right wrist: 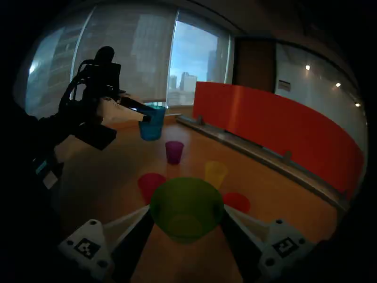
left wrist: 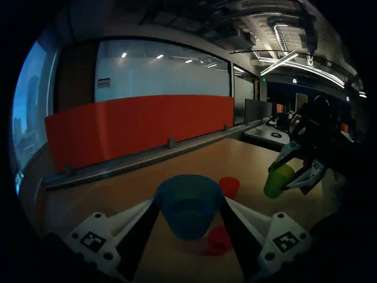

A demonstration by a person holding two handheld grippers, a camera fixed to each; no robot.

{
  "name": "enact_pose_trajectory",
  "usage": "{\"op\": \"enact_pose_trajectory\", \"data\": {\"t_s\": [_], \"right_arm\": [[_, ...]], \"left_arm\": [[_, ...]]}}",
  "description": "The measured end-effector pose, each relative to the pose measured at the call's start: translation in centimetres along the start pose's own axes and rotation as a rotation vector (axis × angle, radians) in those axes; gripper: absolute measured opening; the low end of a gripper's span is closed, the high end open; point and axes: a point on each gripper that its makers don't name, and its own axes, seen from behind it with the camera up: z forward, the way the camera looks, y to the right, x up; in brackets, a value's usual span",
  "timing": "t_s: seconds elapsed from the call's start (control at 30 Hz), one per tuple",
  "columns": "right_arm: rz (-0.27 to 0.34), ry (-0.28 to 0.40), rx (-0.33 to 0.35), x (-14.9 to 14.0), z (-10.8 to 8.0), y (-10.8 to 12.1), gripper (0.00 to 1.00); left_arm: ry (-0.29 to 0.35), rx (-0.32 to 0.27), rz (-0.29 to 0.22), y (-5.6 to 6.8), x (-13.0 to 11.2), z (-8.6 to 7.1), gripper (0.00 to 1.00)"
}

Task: Pour water

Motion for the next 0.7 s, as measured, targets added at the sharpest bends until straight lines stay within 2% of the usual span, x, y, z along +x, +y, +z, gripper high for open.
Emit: {"op": "enact_pose_trajectory", "data": {"t_s": [0.27,0.7], "right_arm": [[0.02,0.053,0.005,1.7,-0.5,-0.6,0.91],[0.022,0.128,0.029,4.6,-1.0,-1.6,0.91]], "left_arm": [[0.082,-0.009,-0.006,1.4,2.6,-2.0,0.87],[0.147,-0.017,-0.005,3.2,4.1,-3.9,0.87]]}}
